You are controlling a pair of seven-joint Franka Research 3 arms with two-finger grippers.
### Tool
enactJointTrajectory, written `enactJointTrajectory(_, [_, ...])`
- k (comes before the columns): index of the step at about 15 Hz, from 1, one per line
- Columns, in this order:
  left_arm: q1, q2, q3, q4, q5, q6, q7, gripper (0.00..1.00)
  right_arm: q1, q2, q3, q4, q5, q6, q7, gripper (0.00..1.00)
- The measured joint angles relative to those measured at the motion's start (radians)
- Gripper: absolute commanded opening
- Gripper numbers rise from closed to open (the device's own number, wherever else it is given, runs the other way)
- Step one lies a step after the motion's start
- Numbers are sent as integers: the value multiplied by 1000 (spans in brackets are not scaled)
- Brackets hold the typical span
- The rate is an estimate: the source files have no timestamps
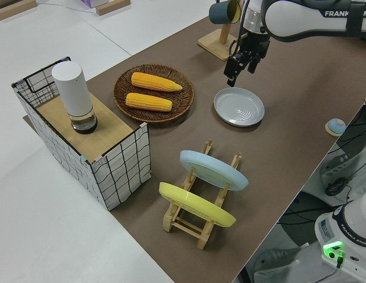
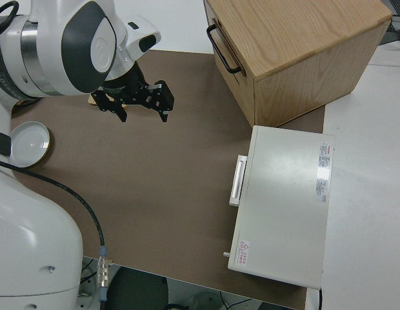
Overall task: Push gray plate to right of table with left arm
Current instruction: 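Move the left gripper down to the edge of the gray plate nearest it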
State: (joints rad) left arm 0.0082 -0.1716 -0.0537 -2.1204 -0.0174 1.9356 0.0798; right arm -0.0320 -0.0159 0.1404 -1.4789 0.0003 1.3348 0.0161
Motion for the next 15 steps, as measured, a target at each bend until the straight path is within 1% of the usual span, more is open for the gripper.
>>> enactJointTrajectory(3, [0, 0, 3, -44, -2, 56, -5, 995, 0, 0, 0, 0, 0, 0, 0, 983])
enactJointTrajectory(8, [0, 0, 1, -111, -2, 153, -65, 995, 0, 0, 0, 0, 0, 0, 0, 983])
enactJointTrajectory(12, [0, 0, 1, -159, -3, 211, -71, 993, 0, 0, 0, 0, 0, 0, 0, 983])
enactJointTrajectory(15, [-1, 1, 1, -212, -3, 282, -71, 995, 0, 0, 0, 0, 0, 0, 0, 983])
